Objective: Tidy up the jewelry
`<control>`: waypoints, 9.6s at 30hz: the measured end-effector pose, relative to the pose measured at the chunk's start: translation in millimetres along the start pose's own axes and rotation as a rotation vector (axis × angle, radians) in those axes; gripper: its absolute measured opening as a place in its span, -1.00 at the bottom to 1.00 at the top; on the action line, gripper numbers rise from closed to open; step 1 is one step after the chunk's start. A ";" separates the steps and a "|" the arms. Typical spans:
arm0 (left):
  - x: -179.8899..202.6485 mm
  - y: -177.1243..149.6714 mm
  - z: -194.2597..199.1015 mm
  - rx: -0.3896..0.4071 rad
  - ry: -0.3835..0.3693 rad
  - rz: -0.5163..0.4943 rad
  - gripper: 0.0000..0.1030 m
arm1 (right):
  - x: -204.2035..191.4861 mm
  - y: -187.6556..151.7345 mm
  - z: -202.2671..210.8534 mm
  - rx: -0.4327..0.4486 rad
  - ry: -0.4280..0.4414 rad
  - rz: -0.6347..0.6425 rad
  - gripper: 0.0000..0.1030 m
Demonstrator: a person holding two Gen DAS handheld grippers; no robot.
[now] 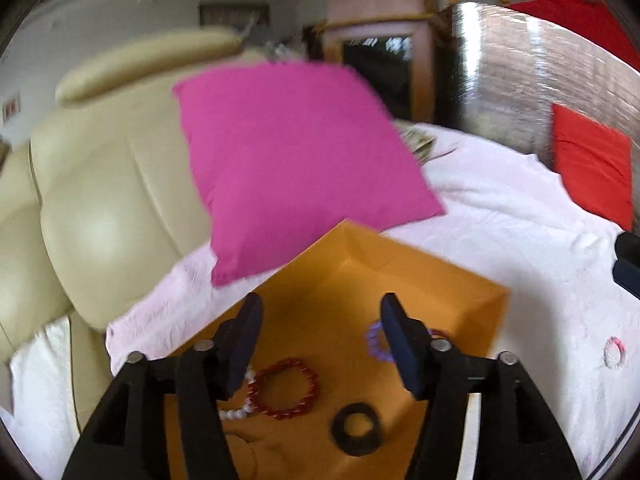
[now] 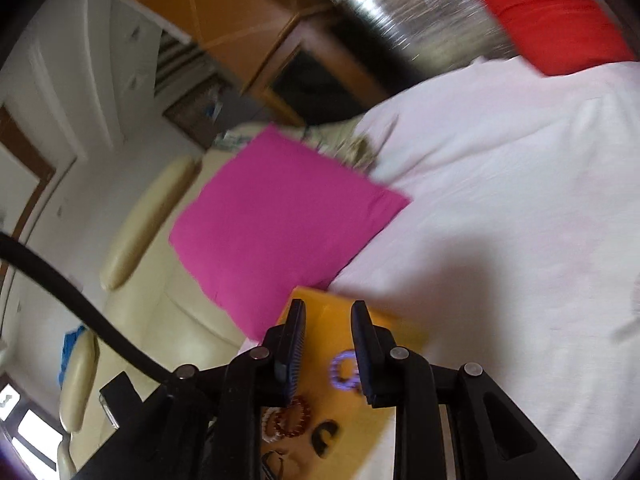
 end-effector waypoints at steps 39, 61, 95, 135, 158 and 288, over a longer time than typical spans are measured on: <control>192.9 -84.6 55.4 -0.105 -0.307 -0.390 0.43 | 219.2 7.3 91.3 -0.070 -0.690 0.079 -0.56; 200.2 -109.0 27.0 -0.255 -0.314 -0.389 0.43 | 209.4 -4.2 115.6 -0.087 -0.703 0.093 -0.84; 194.0 -119.4 15.7 -0.270 -0.305 -0.326 1.00 | 198.1 -50.7 161.0 -0.180 -0.803 0.061 -0.82; 156.6 -52.0 60.5 -0.037 -0.290 -0.247 1.00 | 105.4 -13.1 125.6 0.041 -0.451 0.199 -0.83; 135.0 -32.8 72.9 0.033 -0.280 -0.204 1.00 | 70.1 -15.8 113.2 0.063 -0.346 0.224 -0.84; -178.3 -96.0 37.9 -0.172 0.217 -0.125 1.00 | -92.0 -200.8 -64.4 -0.374 0.000 0.419 -0.57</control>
Point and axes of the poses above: each gripper's, at about its wrist camera, not at the fingertips, and z roughly against the way its jaws point, x to its right, y to its top, the point moved 10 cm from there along -z, roughly the way its jaws point, and after that the axes turned 12 degrees about y, right-handed, at the moved point
